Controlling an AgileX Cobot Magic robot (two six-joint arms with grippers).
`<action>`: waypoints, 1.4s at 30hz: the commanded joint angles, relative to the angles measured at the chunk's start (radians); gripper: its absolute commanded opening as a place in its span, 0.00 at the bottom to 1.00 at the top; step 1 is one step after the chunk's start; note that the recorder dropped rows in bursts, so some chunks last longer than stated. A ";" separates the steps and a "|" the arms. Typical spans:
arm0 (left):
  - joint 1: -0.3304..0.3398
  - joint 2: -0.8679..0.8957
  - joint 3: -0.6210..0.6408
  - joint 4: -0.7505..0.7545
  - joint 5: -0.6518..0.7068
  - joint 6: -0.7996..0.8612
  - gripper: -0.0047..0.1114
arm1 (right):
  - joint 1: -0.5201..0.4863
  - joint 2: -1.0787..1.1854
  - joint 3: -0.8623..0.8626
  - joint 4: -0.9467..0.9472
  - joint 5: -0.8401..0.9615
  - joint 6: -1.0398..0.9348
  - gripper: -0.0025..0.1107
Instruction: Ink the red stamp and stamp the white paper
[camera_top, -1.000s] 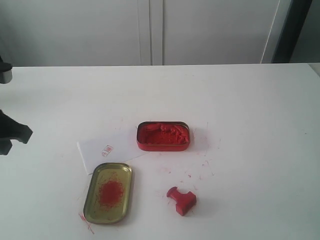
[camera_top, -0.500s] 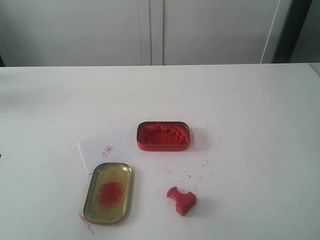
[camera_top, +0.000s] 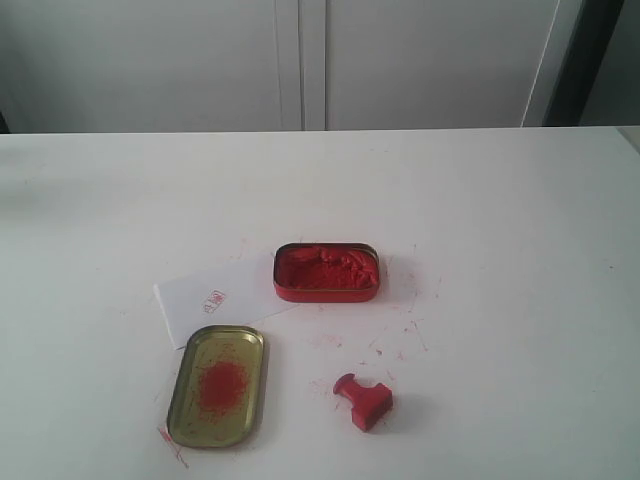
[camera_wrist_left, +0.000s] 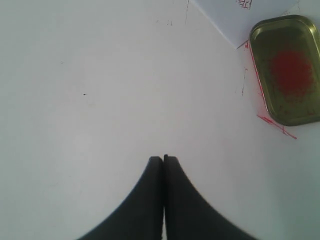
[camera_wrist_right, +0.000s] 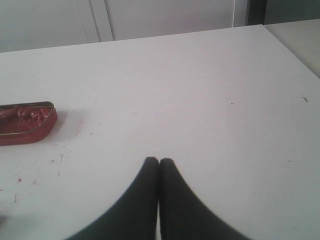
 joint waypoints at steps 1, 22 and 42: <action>0.001 -0.008 0.007 -0.006 0.011 0.002 0.04 | -0.001 -0.006 0.005 0.000 -0.014 0.000 0.02; 0.188 -0.249 0.129 -0.026 -0.043 -0.007 0.04 | -0.001 -0.006 0.005 0.000 -0.014 0.000 0.02; 0.233 -0.787 0.670 0.015 -0.409 -0.005 0.04 | -0.001 -0.006 0.005 0.000 -0.014 0.000 0.02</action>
